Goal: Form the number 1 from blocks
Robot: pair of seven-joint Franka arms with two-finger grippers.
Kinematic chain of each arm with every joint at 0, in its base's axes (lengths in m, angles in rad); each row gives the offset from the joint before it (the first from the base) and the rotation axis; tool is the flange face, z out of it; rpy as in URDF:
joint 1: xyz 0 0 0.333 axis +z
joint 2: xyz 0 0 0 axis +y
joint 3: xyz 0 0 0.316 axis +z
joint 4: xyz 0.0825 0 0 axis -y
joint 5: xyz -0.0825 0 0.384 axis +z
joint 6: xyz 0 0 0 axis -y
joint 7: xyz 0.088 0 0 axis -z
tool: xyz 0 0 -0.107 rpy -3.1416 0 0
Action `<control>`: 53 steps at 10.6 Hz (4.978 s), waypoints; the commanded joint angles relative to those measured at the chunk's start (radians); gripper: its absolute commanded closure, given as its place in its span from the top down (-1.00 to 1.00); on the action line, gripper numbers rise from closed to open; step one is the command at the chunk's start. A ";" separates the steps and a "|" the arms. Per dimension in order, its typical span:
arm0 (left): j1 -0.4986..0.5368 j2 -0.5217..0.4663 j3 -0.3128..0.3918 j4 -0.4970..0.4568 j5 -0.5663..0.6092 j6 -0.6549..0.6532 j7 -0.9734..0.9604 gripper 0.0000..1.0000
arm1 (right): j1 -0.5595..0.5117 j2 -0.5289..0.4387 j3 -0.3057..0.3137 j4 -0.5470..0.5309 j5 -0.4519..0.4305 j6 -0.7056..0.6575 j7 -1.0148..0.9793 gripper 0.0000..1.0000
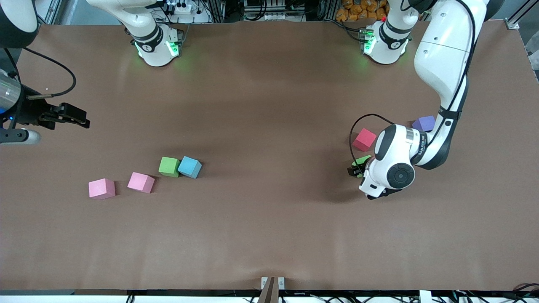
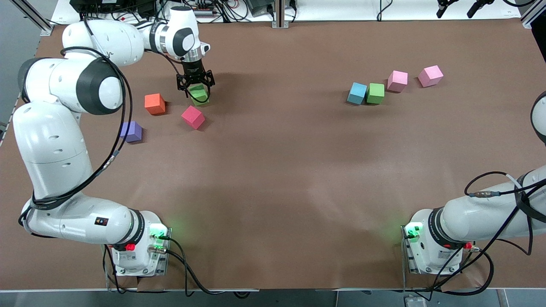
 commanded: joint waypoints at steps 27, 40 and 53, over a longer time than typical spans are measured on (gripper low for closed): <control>-0.453 -0.114 -0.471 -0.345 0.021 0.320 -0.608 -1.00 | -0.014 0.493 -0.005 -0.164 0.080 0.567 0.151 1.00; -0.504 -0.157 -0.464 -0.337 0.028 0.286 -0.621 1.00 | -0.008 0.568 -0.010 -0.163 0.080 0.627 0.148 0.29; 0.281 -0.289 -0.464 -0.366 0.290 0.146 -0.476 1.00 | 0.380 0.293 -0.162 -0.160 0.077 0.541 0.365 0.26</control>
